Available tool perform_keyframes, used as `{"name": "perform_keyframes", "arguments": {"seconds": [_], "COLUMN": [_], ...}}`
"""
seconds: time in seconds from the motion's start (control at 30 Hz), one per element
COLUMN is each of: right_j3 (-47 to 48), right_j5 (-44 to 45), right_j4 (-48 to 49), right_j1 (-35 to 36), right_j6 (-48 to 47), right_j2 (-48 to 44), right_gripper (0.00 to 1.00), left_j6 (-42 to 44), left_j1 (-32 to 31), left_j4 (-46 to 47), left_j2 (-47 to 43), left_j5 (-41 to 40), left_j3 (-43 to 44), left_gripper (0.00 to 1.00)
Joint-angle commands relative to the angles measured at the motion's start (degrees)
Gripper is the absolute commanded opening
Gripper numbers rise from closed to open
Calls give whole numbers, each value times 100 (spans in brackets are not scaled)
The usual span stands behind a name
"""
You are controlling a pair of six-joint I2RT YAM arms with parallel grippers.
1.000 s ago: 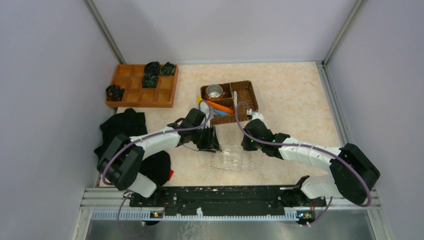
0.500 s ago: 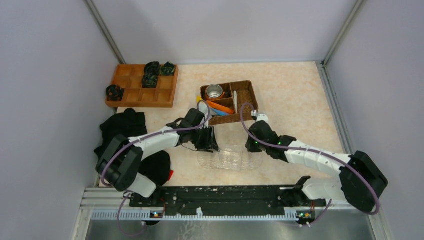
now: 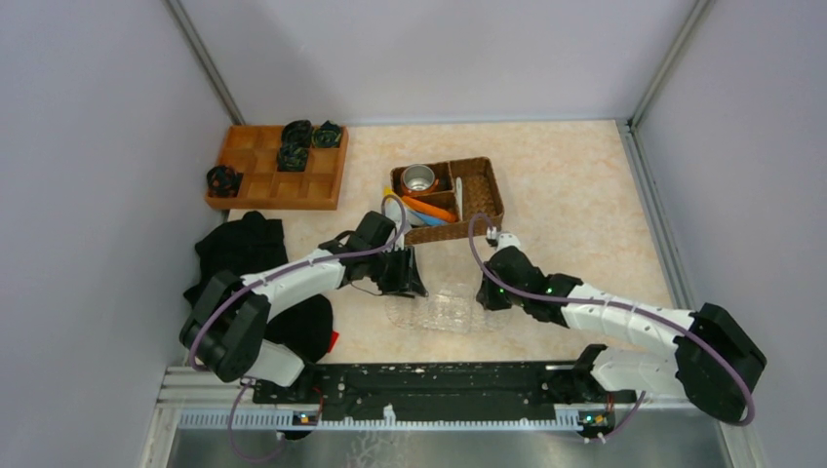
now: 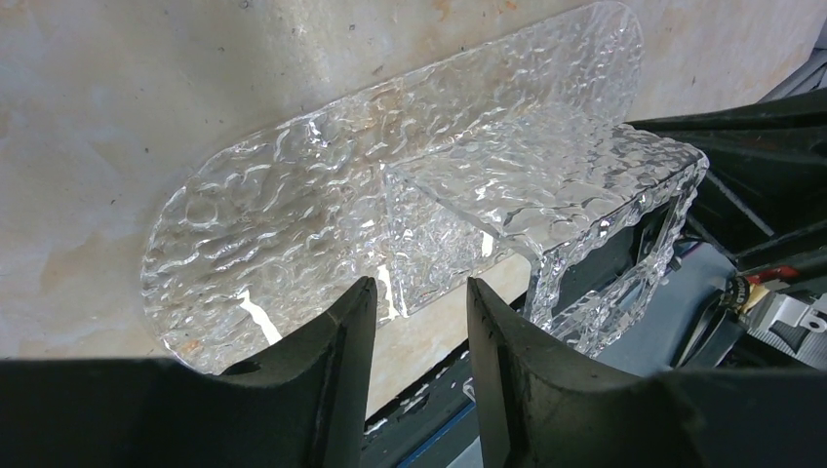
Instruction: Prepare toiletry sets of a toothbrush and toothpaste on the tray
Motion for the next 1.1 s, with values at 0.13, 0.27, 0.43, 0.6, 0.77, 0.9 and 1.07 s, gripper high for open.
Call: {"name": "perform_keyframes", "arguments": {"seconds": [0.13,0.27,0.43,0.6,0.77,0.9,1.07], "right_j3": [369,499,697,878,948,966,960], "right_j5": [-23,-7,55,117,160,204,279], "right_j4": [269,306,293,260,215,151,83], "right_j1": [403,420,415,415,420,415,415], "right_j6": [118,88,-16,-62,-89,-96,-102], "right_j2": [287,432,598,772,803,784,732], "right_gripper": [2,2,2,2,2,2,2], "left_j6": [121,115,135,120,139,116,90], "left_j1": [2,0,0,1,4,5,-16], "left_j4": [-11,60,140,228,261,331,354], "left_j2": [128,273,466,558,621,646,634], "left_j5": [105,140,182,237,268,335,390], "left_j3": [90,168,288,313,346,351,362], "left_gripper": [46,45,45,45,45,45,44]}}
